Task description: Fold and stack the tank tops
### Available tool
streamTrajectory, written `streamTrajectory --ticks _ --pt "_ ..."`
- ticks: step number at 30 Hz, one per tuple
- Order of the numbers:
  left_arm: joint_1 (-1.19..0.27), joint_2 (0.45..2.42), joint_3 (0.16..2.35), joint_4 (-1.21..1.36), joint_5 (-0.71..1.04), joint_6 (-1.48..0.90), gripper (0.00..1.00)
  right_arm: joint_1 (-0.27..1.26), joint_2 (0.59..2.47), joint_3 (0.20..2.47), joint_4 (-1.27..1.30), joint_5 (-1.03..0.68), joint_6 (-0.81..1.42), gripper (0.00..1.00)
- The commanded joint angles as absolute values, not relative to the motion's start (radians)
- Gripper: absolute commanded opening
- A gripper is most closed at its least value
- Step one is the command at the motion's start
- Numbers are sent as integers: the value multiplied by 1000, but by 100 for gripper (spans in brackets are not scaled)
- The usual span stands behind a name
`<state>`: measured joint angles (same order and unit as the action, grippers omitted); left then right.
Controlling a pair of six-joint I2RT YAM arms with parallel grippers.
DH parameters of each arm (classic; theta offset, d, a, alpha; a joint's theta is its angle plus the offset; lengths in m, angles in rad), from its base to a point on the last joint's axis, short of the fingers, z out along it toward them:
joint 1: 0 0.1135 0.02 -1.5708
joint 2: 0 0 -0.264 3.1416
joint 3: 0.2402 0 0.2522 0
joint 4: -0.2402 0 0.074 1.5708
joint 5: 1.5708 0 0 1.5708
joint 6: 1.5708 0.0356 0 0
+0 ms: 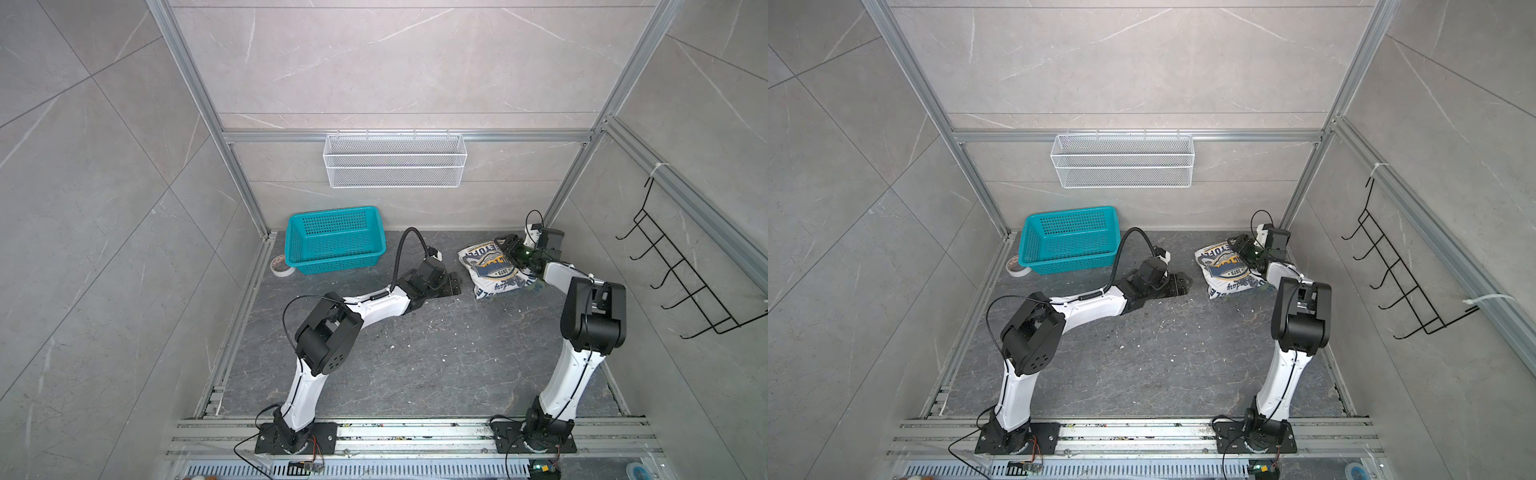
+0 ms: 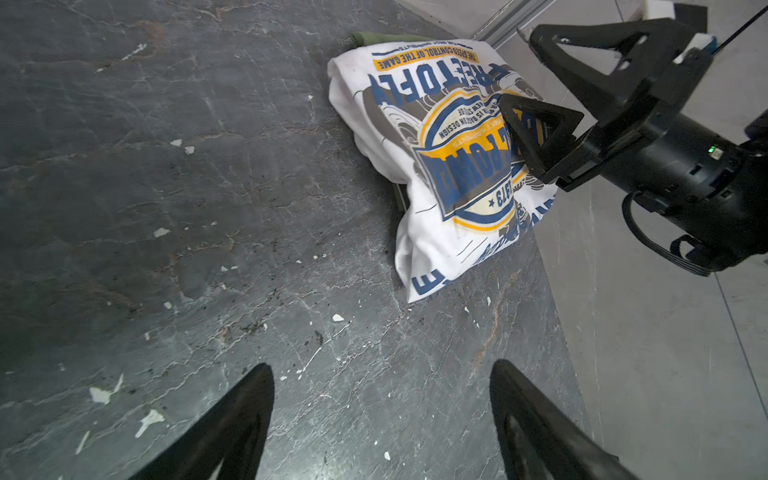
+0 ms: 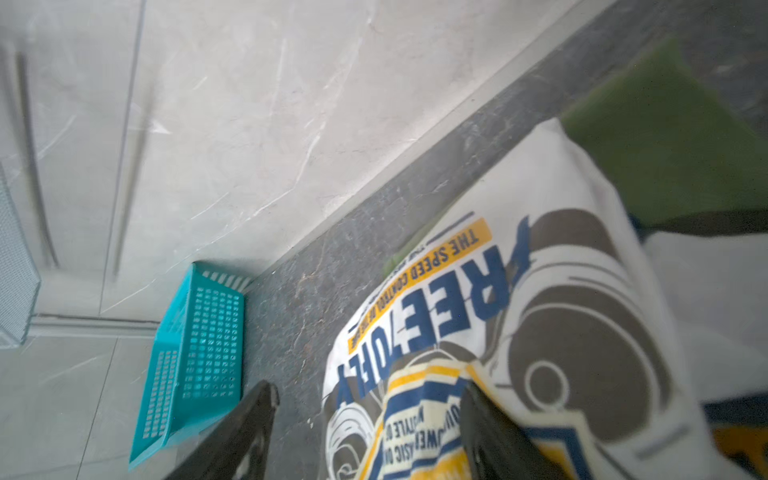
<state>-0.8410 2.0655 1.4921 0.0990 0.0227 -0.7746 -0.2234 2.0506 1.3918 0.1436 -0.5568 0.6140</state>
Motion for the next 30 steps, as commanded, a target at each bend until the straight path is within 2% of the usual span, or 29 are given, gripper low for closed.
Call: streamTrajectory --ticks 1,10,14,20,26,30 --pt "-829 1992 1455 156 -2 -754 84 -260 2086 1431 -3 -409 640 72" --pt "-804 1940 1372 175 -11 -758 85 -294 2053 1376 14 -411 655 76" --pt "-799 1900 1335 171 -20 -742 85 -295 1981 1347 36 -440 649 83" --pt "-782 1793 1254 111 -58 -686 88 -298 1870 1238 175 -569 686 91" --pt "-773 1594 1088 0 -212 -568 95 -286 1681 1052 225 -601 651 93" --pt "-758 1418 973 -115 -397 -504 100 -212 1514 939 120 -470 537 93"
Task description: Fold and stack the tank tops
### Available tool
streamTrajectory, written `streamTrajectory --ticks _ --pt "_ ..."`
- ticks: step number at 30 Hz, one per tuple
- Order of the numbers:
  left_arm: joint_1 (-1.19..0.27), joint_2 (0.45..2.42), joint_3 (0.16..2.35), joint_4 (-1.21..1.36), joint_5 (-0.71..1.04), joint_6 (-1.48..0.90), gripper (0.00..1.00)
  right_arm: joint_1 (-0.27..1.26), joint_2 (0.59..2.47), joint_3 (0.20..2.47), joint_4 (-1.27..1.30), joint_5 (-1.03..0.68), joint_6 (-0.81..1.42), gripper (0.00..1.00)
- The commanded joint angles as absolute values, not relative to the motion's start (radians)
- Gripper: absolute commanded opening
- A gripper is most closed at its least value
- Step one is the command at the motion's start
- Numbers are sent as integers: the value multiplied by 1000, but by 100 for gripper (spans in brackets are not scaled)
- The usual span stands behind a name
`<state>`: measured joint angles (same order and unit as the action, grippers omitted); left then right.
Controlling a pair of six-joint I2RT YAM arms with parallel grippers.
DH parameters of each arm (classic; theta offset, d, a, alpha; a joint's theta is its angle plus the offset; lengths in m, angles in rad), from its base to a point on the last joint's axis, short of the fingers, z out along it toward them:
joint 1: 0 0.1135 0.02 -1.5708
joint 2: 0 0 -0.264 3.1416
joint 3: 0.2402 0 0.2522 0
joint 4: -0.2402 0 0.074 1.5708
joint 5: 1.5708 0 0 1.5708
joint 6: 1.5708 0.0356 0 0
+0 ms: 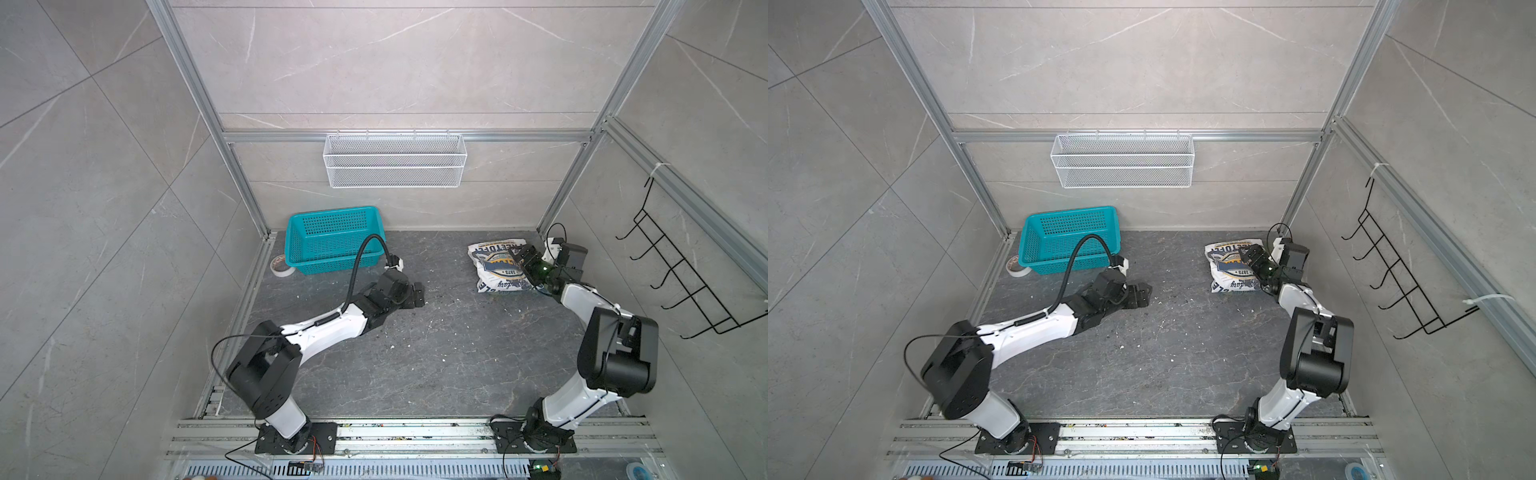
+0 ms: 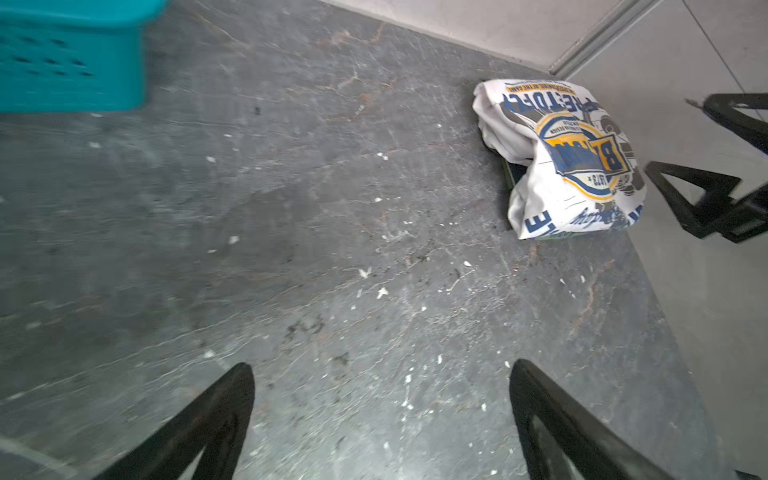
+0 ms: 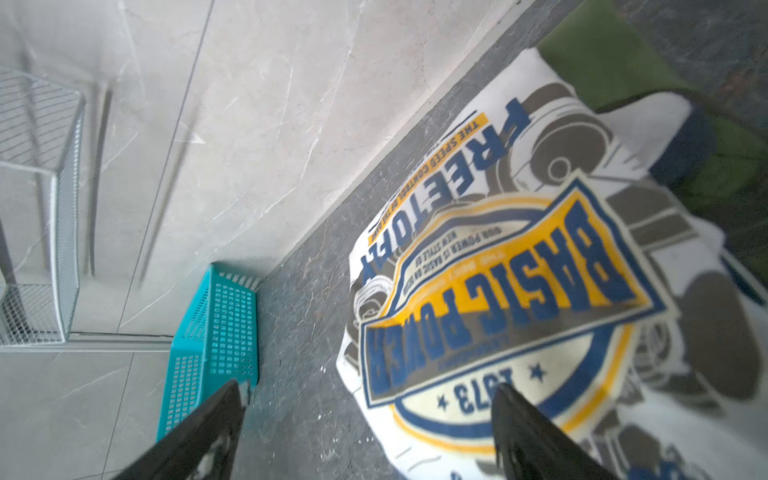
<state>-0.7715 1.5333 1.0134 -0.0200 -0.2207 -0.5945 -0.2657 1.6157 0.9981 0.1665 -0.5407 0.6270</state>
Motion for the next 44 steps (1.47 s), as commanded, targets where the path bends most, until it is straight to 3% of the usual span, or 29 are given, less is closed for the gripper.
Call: streamTrajectory --ticks 1,4,7,10,13,17,20,23,27,29,32,44 --pt "-753 1366 937 -136 -458 -482 100 -183 1467 907 95 -410 501 99" --pt "-727 1204 811 -154 -650 -415 100 -91 1363 809 63 -186 415 99" --pt "-689 1050 647 -60 -861 -257 100 -16 1271 600 267 16 305 99" --pt "-569 931 469 102 -888 -92 100 51 1245 463 470 203 167 99" --pt "-406 880 305 274 -785 -16 100 55 1268 481 399 186 101 100" --pt "-311 946 185 506 -661 25 100 57 1302 381 585 166 47 100" --pt "-246 1044 203 592 -539 52 100 60 1321 349 693 50 16 100" --pt "-188 1180 206 787 -403 88 100 60 1448 273 997 -2 14 100" --pt "-88 1406 227 1011 -218 86 100 71 1517 346 907 -45 -19 99" --pt "-49 1537 235 1157 -213 65 100 74 1508 350 882 57 12 99" --pt "-36 1483 280 973 -188 36 100 80 1508 351 881 82 19 100" --pt "-22 1503 328 914 -277 -8 100 101 1510 354 876 87 -5 100"
